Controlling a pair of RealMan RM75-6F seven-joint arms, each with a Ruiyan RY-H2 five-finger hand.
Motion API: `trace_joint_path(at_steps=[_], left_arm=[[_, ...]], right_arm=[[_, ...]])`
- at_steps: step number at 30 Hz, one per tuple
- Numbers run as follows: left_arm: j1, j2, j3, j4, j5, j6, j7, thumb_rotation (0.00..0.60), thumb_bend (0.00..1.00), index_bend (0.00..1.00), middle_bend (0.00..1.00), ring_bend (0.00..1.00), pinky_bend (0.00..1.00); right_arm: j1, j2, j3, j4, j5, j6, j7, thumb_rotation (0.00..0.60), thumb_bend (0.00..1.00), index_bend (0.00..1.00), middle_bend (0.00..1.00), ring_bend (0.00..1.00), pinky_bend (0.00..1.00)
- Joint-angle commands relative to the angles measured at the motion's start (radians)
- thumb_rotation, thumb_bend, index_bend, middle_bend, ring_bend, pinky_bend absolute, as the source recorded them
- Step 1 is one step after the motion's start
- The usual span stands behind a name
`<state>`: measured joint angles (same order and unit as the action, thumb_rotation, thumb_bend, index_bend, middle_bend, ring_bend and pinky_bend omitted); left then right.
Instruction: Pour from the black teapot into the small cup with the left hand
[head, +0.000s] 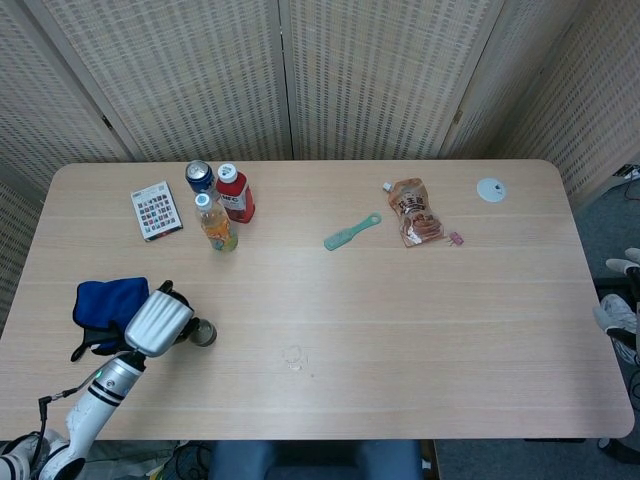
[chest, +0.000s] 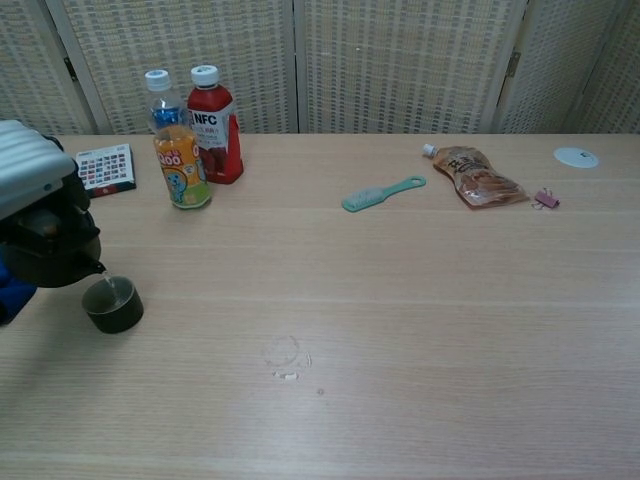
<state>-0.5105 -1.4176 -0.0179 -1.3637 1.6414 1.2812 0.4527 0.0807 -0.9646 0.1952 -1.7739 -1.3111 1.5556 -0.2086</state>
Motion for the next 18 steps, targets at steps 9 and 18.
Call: trace_joint_path(at_steps=[9, 18], left_arm=[[0.001, -0.005, 0.007, 0.028, 0.017, 0.004, 0.010, 0.515, 0.43, 1.00, 1.00, 1.00, 0.44], [0.000, -0.004, 0.009, 0.056, 0.031, 0.009, 0.020, 0.522, 0.43, 1.00, 1.00, 1.00, 0.44]], right_arm=[[0.000, -0.001, 0.001, 0.000, 0.002, -0.001, -0.001, 0.600, 0.16, 0.32, 0.22, 0.20, 0.17], [0.001, -0.001, 0.001, 0.000, 0.002, -0.003, -0.003, 0.600, 0.16, 0.32, 0.22, 0.20, 0.17]])
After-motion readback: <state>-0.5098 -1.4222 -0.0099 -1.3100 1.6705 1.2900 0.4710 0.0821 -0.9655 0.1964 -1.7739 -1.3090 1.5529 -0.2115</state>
